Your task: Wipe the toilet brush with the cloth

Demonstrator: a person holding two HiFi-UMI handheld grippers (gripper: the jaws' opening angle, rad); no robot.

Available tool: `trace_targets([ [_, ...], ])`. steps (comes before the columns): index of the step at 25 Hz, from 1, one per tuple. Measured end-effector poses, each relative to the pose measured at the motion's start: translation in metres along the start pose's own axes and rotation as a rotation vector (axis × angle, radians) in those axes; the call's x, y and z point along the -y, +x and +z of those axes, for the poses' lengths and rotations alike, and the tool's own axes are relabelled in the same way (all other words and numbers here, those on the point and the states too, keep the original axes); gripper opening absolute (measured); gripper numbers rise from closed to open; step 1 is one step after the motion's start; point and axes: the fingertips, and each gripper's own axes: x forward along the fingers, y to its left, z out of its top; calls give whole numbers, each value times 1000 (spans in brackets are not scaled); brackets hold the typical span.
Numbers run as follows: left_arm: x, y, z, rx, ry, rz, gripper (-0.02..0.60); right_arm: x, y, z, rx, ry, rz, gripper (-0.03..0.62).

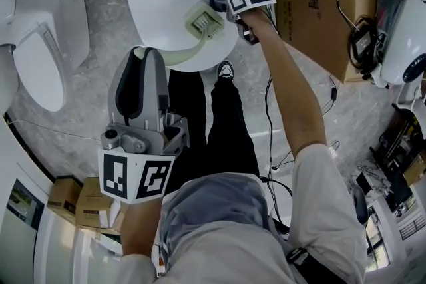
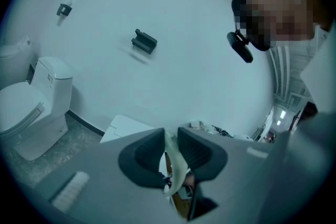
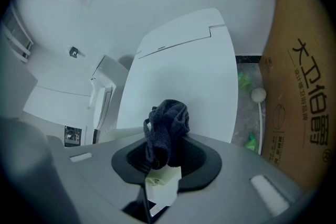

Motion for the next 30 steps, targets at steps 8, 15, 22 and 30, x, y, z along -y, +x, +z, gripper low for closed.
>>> trace_targets([
  [8,0,1,0,1,4,6,0,7,0,-15,3,28,-1,92],
  [15,0,0,-1,4,8,13,0,12,-3,-26,12,53,0,92],
  [22,2,2,0,7,17,19,0,16,-7,-35,22,67,1,92],
  [30,5,4,0,8,22,25,0,20,-10,-45,50,78,-2,92],
])
